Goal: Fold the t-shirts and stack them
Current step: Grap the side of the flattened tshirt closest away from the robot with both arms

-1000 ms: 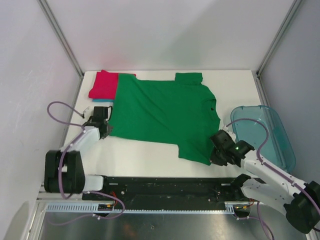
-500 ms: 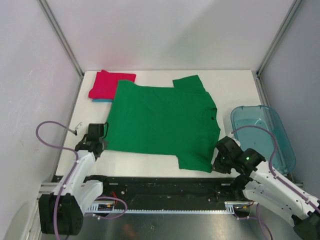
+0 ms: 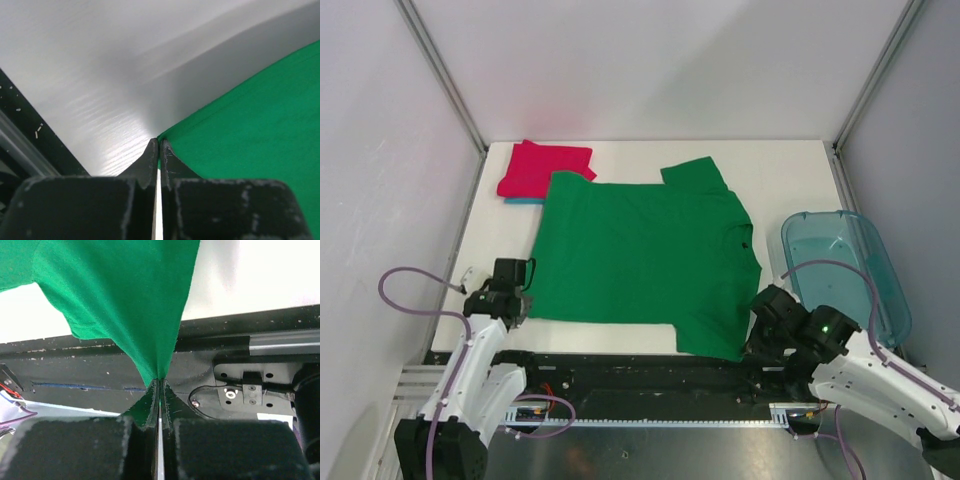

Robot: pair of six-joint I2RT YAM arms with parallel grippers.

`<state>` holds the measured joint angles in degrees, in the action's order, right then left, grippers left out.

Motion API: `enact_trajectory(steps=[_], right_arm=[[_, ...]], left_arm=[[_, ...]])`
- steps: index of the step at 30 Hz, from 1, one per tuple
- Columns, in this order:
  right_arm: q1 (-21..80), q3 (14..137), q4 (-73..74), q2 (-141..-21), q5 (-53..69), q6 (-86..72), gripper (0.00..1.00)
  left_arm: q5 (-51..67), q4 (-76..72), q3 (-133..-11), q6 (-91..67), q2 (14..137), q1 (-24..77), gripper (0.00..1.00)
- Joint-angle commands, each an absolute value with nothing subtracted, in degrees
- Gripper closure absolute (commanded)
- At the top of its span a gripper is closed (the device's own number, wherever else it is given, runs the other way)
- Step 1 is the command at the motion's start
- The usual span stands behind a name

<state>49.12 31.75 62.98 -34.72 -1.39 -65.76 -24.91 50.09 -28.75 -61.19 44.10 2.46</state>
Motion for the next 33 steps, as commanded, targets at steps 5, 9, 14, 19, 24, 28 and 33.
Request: enact_trajectory(steps=[5,9,14,19,24,28,33], right_arm=[[50.0,41.9,68.6,-38.0,-2.8,-67.3,1.00],[50.1,44.2,67.6,-41.3,-2.9,-66.3,1.00],[50.1,50.3,68.1,-46.4,-6.4,-65.2,1.00],[50.4,53.3,68.9,-48.3,-7.9,-64.9,1.00],[49.4,53.5,68.4,-50.9,-9.2,-63.3,1.00],[46.1,53.5,68.1,-51.2,-10.4,-61.4,1.00],[38.5,53.5,64.4,-51.8,-8.6,-55.8,1.00]], left_arm=[[-25.6,61.0,-35.7,-67.6,40.8,2.6,1.00],[-25.9,62.3,-36.7,-67.8,41.2,2.6,1.00],[-25.2,62.4,-37.0,-67.1,45.2,3.7,1.00],[-25.4,64.2,-36.6,-69.7,43.5,5.8,1.00],[-25.7,66.1,-37.5,-69.9,42.6,5.9,1.00],[-24.8,66.9,-37.1,-70.4,42.9,6.3,1.00],[-27.0,63.8,-38.0,-69.2,47.7,7.1,1.00]])
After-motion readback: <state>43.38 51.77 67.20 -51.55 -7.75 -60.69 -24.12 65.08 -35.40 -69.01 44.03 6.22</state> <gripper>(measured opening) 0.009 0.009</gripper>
